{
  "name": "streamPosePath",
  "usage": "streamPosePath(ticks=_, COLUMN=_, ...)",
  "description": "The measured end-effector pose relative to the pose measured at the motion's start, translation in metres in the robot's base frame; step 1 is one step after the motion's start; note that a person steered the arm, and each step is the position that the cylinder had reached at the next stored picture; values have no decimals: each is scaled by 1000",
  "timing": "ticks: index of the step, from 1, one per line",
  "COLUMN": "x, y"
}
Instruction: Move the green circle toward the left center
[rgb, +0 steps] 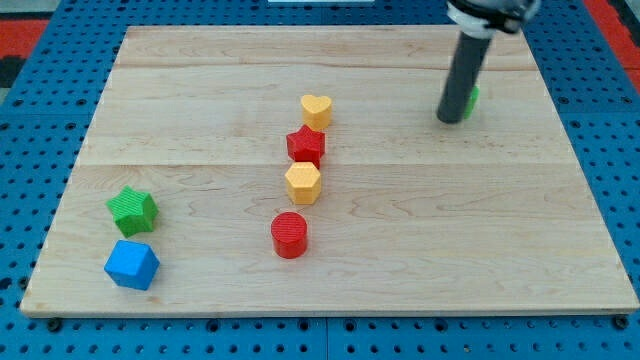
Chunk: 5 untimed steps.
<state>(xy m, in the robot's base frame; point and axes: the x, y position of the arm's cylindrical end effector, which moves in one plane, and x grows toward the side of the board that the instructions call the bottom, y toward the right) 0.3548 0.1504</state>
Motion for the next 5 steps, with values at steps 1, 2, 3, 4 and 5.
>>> streamPosePath(ticks=1, x=11, y=59)
streamPosePath(ticks=2, x=-23, y=98)
streamPosePath(ticks=3, x=-48, y=-10)
streamPosePath(ticks=4, x=-48, y=-142)
streamPosePath(ticks=5, x=-44, y=-73)
